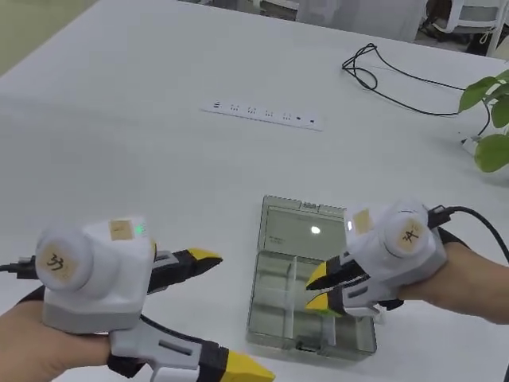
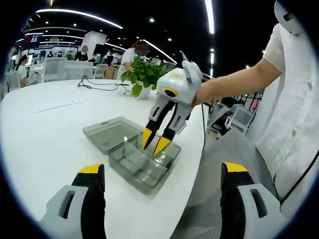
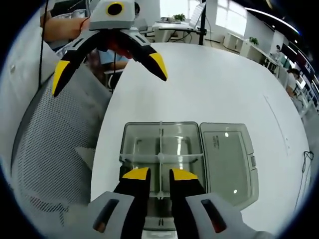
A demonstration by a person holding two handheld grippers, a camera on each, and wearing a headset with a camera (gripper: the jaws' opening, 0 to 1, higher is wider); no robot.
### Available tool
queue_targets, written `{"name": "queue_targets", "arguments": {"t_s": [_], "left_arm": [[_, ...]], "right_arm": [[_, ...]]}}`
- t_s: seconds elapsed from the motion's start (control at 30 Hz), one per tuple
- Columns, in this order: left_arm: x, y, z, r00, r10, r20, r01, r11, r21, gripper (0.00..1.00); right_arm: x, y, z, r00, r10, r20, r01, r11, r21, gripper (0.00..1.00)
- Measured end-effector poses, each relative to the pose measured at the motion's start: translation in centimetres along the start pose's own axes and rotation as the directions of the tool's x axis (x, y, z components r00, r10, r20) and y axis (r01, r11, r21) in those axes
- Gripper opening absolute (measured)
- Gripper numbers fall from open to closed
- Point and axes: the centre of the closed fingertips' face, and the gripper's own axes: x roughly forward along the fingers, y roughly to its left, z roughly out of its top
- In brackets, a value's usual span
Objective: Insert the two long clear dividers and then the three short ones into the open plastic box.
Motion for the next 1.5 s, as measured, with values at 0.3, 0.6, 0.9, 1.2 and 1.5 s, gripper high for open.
{"name": "queue_targets", "arguments": {"t_s": [0.3,0.6,0.9,1.2,1.5], "left_arm": [[-0.4,0.1,-0.1,1.0,0.007,-0.004,-0.007,1.0,0.003,0.99],[-0.6,0.1,0.0,1.0,0.008,-0.003,-0.008,1.0,0.007,0.99],[-0.6,0.0,-0.1,0.9999,0.007,-0.007,-0.007,1.0,0.006,0.99],[-0.7,0.1,-0.1,1.0,0.006,-0.006,-0.006,1.0,0.003,0.98],[-0.6,0.2,-0.3,0.9999,0.008,-0.009,-0.008,1.0,-0.004,0.98]], "right_arm": [[-2.6,-0.3,0.6,0.9961,-0.036,0.081,0.028,0.995,0.091,0.25],[-4.8,-0.3,-0.8,0.9933,-0.068,0.093,0.056,0.99,0.131,0.32],[-6.8,-0.6,-3.7,0.9929,-0.102,0.061,0.091,0.983,0.162,0.37],[-8.5,-0.6,-8.3,0.992,-0.126,-0.008,0.125,0.97,0.208,0.41],[-9.9,-1.0,-13.7,0.987,-0.132,-0.092,0.151,0.958,0.246,0.45]]}}
